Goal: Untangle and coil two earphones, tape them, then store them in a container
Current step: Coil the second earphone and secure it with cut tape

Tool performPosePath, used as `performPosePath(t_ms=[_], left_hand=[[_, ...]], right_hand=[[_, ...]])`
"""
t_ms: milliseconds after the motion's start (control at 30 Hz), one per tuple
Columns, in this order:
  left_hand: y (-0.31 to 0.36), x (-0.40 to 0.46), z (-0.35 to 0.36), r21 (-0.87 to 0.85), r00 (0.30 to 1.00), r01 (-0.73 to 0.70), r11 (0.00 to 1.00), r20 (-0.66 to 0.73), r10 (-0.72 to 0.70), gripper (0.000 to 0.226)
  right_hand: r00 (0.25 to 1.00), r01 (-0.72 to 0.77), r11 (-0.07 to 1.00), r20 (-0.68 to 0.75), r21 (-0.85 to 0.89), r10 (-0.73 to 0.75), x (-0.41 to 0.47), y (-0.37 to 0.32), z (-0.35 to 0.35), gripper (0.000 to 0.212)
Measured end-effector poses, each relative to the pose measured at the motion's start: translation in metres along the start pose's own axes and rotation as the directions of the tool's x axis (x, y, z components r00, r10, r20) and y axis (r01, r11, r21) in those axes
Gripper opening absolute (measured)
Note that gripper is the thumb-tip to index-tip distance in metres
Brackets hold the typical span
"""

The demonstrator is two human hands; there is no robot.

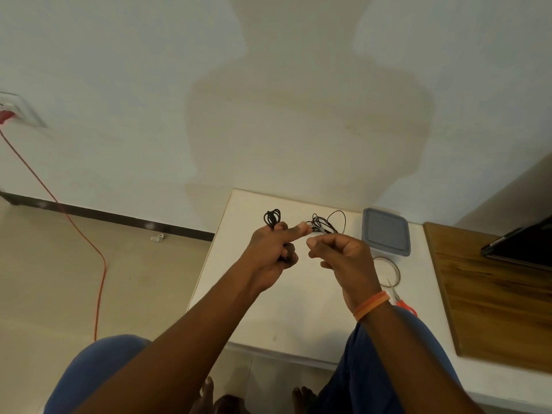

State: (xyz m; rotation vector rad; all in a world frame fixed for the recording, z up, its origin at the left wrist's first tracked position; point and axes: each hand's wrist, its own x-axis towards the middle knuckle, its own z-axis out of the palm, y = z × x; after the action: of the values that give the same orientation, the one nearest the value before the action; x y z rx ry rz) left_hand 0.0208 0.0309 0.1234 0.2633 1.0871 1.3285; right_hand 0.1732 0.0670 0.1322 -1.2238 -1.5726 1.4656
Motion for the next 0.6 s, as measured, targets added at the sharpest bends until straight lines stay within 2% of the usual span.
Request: performPosePath(t_ms=[100,200,333,433,500,600], left_hand=[[0.0,0.002,0.003,-0.031,1.0,-0.011,0.999,-0.015,0.011,0.043],[-0.003,0.005,0.005,0.007,0.999,-0.019,1.0,-0.033,0.019,0.045],[-0.005,0.007,0.003,0.096,0.997,-0.011,0.995,-0.071,0.018,0.047],[-0.006,0.01,0.001,0.11,0.999,-0.013,0.994,-0.051,0.019,0.044],[-0.006,0.011,0.001,0.149,0.999,-0.017,0.989,-0.041,0.024,0.043],[-0.004,0.013,0.001,0.252,0.999,-0.005,0.968,-0.044,0.017,0.041]], right_hand=[[1.0,-0.011,0.998,0.0,-0.057,0.011,0.001,0.002,0.002,0.019],[1.0,-0.016,0.997,-0.007,-0.07,0.015,0.003,0.005,0.001,0.021],[0.995,-0.094,0.991,-0.013,0.091,0.096,0.008,0.005,-0.006,0.009],[0.987,-0.15,0.963,0.085,0.223,0.134,0.008,0.003,-0.009,0.017],[0.974,-0.212,0.95,0.129,0.229,0.186,0.007,0.003,-0.009,0.022],[0.942,-0.33,0.908,0.148,0.258,0.3,0.007,0.003,-0.013,0.014]])
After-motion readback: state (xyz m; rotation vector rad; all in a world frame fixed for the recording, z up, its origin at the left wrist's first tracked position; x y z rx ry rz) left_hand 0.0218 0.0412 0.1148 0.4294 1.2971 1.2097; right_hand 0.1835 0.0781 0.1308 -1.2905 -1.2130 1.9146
